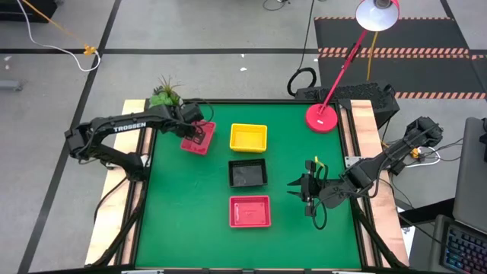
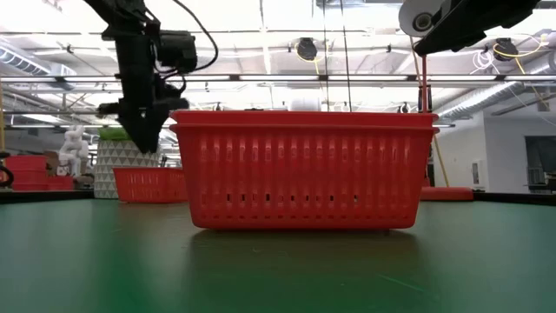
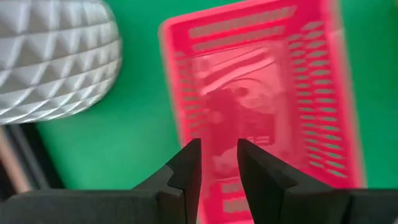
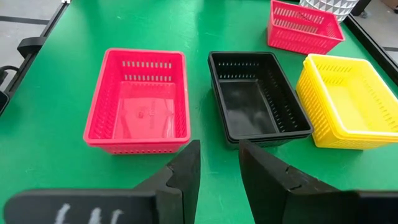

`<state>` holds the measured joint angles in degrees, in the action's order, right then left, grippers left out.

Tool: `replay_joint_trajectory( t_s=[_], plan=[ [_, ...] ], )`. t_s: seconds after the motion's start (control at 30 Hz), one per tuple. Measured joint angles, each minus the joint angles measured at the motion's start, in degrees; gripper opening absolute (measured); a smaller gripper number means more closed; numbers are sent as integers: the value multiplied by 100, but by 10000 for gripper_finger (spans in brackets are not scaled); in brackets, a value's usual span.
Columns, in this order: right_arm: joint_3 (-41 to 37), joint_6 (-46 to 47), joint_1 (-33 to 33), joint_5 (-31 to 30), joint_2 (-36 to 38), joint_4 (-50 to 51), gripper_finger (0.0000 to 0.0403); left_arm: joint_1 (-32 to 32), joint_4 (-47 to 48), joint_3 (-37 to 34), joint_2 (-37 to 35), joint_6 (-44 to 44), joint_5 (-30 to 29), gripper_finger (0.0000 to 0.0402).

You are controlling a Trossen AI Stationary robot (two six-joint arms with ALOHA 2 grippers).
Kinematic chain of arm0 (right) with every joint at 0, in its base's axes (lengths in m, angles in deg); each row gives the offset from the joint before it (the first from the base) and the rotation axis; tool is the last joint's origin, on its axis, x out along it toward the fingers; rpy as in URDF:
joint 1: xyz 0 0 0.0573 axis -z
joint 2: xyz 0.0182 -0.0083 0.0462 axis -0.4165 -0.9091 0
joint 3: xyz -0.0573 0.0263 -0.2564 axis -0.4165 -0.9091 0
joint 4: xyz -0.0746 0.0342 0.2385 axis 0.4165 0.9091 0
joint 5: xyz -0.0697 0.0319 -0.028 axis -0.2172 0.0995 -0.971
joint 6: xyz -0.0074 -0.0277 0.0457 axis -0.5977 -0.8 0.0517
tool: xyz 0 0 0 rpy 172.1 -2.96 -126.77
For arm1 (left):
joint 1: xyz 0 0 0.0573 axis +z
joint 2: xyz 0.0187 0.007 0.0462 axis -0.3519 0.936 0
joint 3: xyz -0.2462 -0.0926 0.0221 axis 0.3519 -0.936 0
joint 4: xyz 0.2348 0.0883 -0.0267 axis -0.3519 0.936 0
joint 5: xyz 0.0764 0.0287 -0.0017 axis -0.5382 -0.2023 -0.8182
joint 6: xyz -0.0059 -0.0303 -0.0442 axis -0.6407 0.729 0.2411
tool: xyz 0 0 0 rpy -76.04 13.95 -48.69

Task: Stack baskets by color
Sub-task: Stack the top red basket on the bottom red baskets

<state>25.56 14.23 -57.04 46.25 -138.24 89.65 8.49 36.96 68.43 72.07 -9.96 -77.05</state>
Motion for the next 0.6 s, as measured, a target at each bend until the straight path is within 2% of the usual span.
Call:
replay_joint_trajectory(
  t_s=[0.27, 0.6],
  plan=[
    [0, -2, 0, 0, 0, 1, 102, 386, -191, -344, 0, -22, 10, 107],
    [0, -2, 0, 0, 0, 1, 102, 464, -771, -736, 0, -189, 148, 106]
  ],
)
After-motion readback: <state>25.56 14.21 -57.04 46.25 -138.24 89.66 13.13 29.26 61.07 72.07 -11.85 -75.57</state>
